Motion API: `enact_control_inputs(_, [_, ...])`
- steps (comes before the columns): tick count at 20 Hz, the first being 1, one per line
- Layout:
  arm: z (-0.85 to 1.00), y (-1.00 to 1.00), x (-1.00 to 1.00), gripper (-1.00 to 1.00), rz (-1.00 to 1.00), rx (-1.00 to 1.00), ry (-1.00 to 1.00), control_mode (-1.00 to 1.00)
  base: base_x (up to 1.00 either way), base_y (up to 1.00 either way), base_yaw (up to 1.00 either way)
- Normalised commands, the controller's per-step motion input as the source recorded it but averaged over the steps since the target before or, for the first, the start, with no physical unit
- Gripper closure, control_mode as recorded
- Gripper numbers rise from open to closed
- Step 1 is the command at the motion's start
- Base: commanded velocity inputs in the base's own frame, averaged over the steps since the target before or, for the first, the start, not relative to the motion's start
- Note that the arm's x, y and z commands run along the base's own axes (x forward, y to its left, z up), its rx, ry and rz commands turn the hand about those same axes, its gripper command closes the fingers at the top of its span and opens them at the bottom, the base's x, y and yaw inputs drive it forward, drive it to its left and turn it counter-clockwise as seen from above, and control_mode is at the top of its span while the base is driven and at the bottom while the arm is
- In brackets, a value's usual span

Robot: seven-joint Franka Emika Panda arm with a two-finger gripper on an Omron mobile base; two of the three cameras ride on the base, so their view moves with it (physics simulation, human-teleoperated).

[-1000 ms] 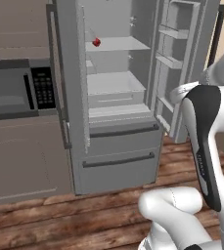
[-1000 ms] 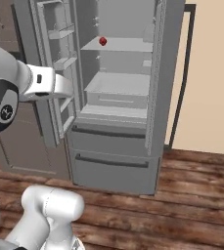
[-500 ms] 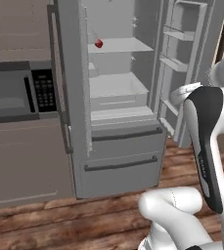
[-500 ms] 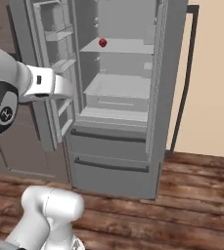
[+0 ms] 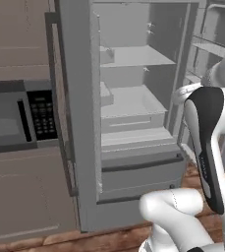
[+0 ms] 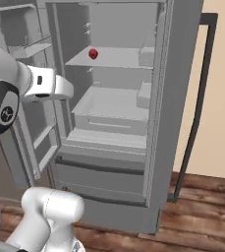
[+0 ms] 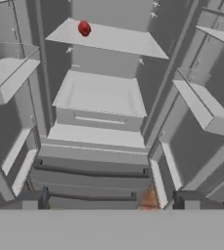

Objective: Open the fridge, remove the pear, bell pepper, and shrimp, and place them on any counter.

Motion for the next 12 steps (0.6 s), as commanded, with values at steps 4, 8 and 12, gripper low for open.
enact_control_inputs(4, [0.00,0.00,0.00,-1.00,0.00,0.00,0.00,1.00,0.89,-0.05,0.01])
enact_control_inputs(8, [0.00,0.00,0.00,-1.00,0.00,0.00,0.00,1.00,0.66,-0.30,0.01])
enact_control_inputs(12, [0.00,0.00,0.00,-1.00,0.00,0.00,0.00,1.00,0.57,-0.30,0.00])
